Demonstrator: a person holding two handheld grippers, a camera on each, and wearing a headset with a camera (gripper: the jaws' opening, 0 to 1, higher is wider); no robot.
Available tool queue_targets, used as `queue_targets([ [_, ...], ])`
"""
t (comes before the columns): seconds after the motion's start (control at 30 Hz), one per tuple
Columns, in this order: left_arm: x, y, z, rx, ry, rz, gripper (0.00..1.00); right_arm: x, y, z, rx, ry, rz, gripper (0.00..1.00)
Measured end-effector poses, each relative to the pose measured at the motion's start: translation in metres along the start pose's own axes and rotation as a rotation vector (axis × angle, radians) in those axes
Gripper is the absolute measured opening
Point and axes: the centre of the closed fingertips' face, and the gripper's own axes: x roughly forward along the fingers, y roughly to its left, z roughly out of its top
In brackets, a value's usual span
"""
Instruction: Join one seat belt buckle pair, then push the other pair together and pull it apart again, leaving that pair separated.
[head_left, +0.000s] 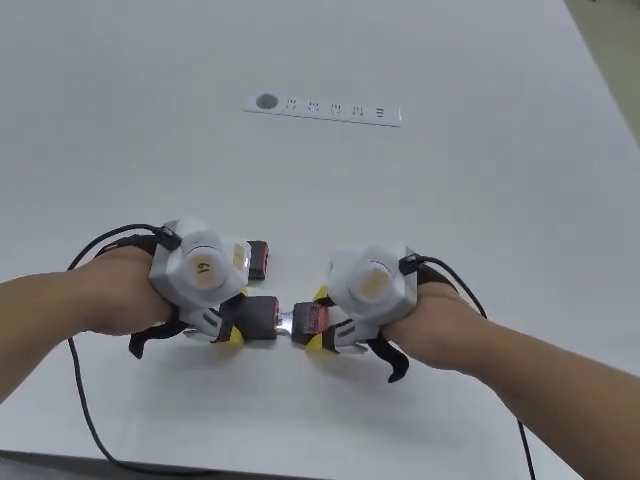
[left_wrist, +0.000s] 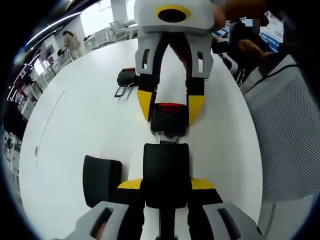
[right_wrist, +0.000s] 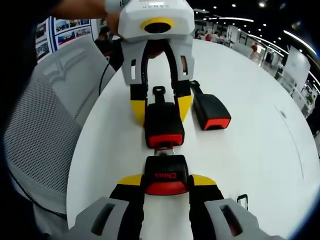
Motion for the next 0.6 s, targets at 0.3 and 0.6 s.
queue_targets([
  [0.3,0.001,0.001,-0.001,0.016,0.007,-0.001,0.33,0.005,0.002,0.011,0.006,-0.012,-0.006,0.30],
  [0.6,0.002,0.003,-0.002,-0.003,-0.009,0.006,0.33,0.000,0.001,0.008,-0.005,0.010,-0.019,0.30],
])
